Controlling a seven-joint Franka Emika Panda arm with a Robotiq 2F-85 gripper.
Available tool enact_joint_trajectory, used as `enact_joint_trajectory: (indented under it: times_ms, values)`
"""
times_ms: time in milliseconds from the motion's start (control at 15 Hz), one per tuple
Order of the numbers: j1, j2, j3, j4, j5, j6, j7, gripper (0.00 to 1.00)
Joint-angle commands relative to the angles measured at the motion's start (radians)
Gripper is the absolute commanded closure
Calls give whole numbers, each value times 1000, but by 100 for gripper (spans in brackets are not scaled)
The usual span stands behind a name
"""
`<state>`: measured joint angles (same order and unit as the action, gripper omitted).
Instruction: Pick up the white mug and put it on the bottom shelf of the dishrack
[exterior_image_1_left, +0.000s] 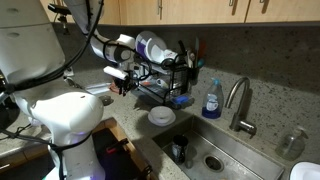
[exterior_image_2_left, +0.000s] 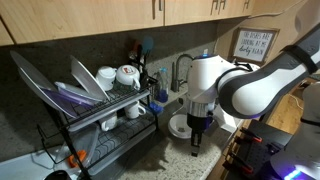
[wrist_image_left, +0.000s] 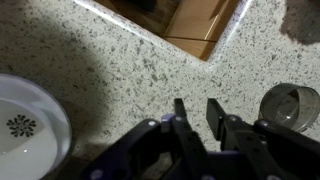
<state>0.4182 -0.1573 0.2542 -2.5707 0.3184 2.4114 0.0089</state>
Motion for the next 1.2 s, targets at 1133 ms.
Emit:
enact_joint_trajectory:
  times_ms: [1133]
  values:
    - [-132, -109, -16, 151, -242, -399, -32, 0]
